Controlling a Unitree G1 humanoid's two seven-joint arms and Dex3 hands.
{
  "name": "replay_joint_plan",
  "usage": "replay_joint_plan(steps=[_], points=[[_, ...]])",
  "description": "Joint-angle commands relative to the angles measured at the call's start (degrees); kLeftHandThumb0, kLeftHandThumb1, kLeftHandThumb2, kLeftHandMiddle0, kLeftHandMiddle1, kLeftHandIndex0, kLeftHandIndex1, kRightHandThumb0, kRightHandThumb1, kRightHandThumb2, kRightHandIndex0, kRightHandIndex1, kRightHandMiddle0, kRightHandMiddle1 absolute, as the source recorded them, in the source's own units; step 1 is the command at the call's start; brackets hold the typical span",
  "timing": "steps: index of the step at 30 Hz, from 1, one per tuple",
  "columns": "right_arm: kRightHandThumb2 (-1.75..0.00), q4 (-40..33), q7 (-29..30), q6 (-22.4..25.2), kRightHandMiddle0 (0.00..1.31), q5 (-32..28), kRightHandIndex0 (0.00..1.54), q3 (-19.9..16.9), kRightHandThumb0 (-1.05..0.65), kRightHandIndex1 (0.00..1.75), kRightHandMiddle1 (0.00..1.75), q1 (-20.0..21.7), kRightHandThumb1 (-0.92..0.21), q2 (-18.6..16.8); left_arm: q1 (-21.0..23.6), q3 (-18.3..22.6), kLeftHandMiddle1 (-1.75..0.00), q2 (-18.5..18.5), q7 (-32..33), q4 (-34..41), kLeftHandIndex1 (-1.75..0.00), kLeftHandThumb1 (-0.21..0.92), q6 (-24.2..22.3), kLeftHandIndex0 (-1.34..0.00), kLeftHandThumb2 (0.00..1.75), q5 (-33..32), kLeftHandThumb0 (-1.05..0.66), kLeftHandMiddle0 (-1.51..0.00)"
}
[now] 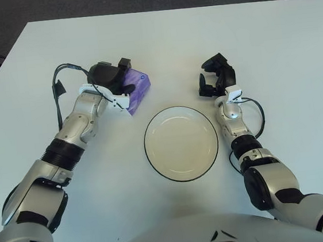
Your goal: Put the tissue paper into the plate.
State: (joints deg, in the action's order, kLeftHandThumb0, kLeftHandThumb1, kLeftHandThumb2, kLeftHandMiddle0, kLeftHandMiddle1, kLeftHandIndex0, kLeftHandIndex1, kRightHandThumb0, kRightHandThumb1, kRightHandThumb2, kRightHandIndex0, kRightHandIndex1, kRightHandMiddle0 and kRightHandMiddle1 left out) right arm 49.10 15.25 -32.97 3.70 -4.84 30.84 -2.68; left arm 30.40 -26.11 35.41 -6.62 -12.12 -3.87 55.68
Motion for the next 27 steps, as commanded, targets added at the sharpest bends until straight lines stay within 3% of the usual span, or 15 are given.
replay_joint_plan(steps=[1, 10, 23, 25, 27], points=[[-1.37, 11.54, 0.31, 6.89, 0.58, -0.25, 0.71, -0.60, -0.01, 1.75, 1.52, -14.97, -0.21, -0.37, -10.76, -4.57, -1.66, -0.75, -1.98, -8.15, -1.63, 0.33, 2.43, -0.55, 1.23, -1.02, -0.01, -0.55], [-1.38, 11.20, 0.24, 6.99, 0.58, -0.11, 0.71, -0.39, -0.01, 1.75, 1.52, -15.24, -0.21, -0.44, -8.64, -2.37, -1.66, 0.27, 0.33, -8.95, -1.63, 0.29, 6.05, -0.57, 1.29, -3.53, -0.01, -0.57], [-1.38, 11.14, -0.87, 6.42, 0.59, -1.39, 0.71, -1.28, -0.02, 1.75, 1.51, -15.53, -0.21, -0.58, -7.65, 3.71, -1.69, -3.02, 14.46, -11.99, -1.67, 0.22, 5.54, -0.60, 1.39, -6.60, -0.01, -0.60], [-1.38, 11.28, -0.97, 6.22, 0.59, -1.49, 0.71, -1.40, -0.02, 1.75, 1.51, -15.49, -0.21, -0.60, -7.29, 4.84, -1.72, -3.94, 17.17, -13.04, -1.70, 0.20, 5.90, -0.61, 1.43, -7.75, -0.01, -0.60], [-1.38, 11.36, -0.98, 6.13, 0.58, -1.51, 0.71, -1.48, -0.02, 1.75, 1.51, -15.43, -0.21, -0.55, -6.93, 5.59, -1.73, -4.65, 18.97, -13.85, -1.71, 0.07, 6.29, -0.65, 1.58, -8.64, -0.01, -0.74]])
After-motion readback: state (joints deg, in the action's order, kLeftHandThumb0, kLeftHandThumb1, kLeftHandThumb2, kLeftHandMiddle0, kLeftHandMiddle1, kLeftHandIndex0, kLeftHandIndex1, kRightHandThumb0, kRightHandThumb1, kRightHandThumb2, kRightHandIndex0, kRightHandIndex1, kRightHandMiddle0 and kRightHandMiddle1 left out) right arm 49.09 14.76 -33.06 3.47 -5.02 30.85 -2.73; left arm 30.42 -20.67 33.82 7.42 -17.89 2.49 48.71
